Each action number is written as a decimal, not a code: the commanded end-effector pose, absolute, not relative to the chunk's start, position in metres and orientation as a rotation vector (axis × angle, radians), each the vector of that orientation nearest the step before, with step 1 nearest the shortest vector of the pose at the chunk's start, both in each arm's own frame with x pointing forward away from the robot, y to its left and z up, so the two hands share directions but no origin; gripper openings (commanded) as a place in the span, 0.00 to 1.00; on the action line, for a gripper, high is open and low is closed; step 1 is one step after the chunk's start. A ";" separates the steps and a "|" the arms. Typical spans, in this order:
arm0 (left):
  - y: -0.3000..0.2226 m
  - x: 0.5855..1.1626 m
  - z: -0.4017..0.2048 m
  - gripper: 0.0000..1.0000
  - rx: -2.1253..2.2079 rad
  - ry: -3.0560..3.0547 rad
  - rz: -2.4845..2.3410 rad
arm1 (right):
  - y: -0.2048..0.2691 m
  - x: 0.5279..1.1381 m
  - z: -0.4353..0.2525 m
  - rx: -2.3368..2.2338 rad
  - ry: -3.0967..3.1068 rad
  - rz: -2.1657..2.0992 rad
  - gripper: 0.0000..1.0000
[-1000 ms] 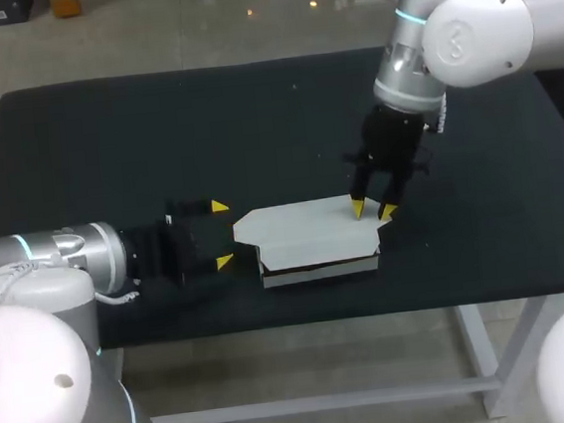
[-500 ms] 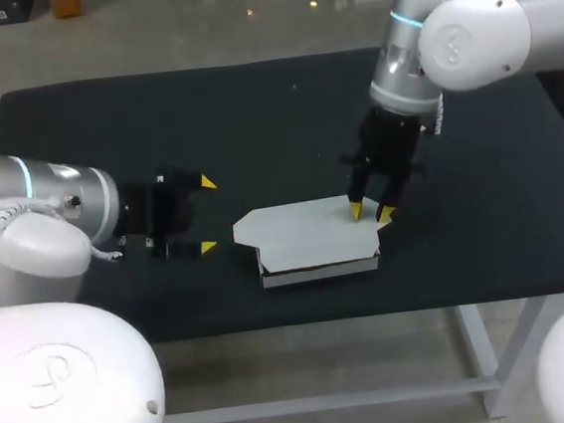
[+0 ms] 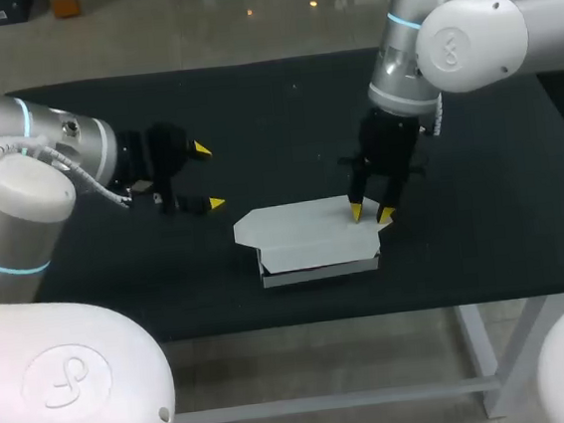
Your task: Assemble the packaging by folding the flat box into shape, placing the metal phone stand inside, and closing the box properly
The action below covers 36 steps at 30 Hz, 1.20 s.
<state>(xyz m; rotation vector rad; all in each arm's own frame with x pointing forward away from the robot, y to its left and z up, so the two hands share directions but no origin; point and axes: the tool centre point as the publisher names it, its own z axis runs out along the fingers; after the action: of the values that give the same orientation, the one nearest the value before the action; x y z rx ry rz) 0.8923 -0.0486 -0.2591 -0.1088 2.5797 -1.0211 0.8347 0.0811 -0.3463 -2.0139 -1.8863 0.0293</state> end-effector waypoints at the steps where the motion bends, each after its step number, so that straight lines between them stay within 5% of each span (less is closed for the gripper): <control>1: -0.053 0.895 -0.254 1.00 -0.743 2.702 -1.016 | 0.078 0.834 -0.346 -2.021 -1.882 0.030 0.44; 5: -0.054 0.899 -0.251 1.00 -0.837 2.691 -1.042 | 0.078 0.835 -0.347 -2.026 -1.875 0.030 0.44; 12: -0.068 0.921 -0.255 1.00 -1.893 1.954 -0.896 | 0.080 0.835 -0.349 -2.024 -1.876 0.030 0.44; 25: -0.066 0.925 -0.256 1.00 -1.957 1.714 -0.809 | 0.082 0.837 -0.347 -2.031 -1.888 0.030 0.44; 36: -0.067 0.927 -0.256 1.00 -2.425 1.593 -0.568 | 0.082 0.834 -0.347 -2.042 -1.891 0.033 0.44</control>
<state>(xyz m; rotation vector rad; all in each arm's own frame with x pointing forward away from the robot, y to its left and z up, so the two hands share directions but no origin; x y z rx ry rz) 0.9287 -0.0623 -0.2594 -1.6653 2.1989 -1.0509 0.8357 0.0814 -0.3466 -2.0384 -1.8893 0.0341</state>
